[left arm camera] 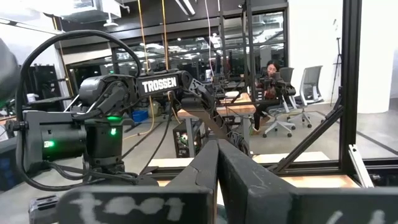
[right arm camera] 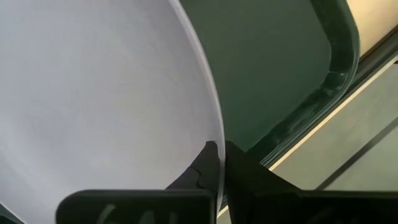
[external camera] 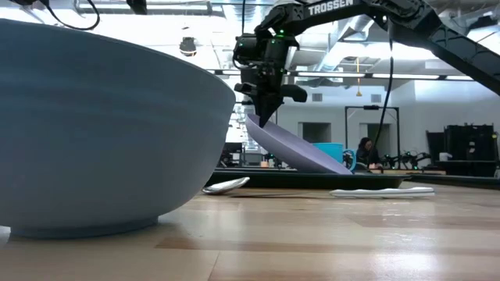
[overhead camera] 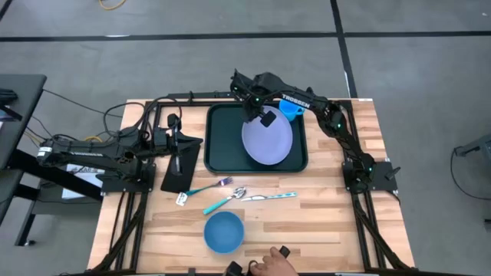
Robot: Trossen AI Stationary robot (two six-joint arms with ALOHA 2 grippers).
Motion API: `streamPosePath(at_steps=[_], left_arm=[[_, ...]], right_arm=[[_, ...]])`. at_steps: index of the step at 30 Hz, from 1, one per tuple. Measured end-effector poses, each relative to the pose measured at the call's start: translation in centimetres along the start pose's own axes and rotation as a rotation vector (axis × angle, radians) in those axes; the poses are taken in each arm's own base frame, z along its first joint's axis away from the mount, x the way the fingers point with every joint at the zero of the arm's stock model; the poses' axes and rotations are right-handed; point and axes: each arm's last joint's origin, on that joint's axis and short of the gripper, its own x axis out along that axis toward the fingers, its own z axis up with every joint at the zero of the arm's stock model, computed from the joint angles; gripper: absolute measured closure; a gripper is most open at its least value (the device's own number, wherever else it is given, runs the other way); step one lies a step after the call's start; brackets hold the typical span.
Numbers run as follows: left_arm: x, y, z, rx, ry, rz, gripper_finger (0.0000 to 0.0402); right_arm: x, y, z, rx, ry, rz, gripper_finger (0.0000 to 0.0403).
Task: Set up tray
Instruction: Put the purple plate under the blue mug on the black serving tray
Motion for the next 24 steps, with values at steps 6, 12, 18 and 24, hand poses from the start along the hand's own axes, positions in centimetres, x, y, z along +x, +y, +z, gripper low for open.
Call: streamPosePath(at_steps=[6, 12, 18, 24], left_arm=[[0.0, 0.0, -0.03, 0.0, 0.003, 0.0, 0.0401], [0.0, -0.02, -0.13, 0.001, 0.013, -0.002, 0.0401], [0.0, -0.02, -0.13, 0.001, 0.014, -0.002, 0.0401], [0.0, -0.01, -0.14, 0.001, 0.014, -0.001, 0.0401]], right_arm=[[-0.02, -0.09, 0.28, 0.02, -0.004, -0.015, 0.04], [-0.02, -0.11, 0.26, 0.03, -0.002, -0.017, 0.0398], [0.17, -0.11, -0.42, 0.063, 0.003, -0.007, 0.0395], [0.27, 0.04, -0.51, 0.091, 0.006, 0.01, 0.0395]])
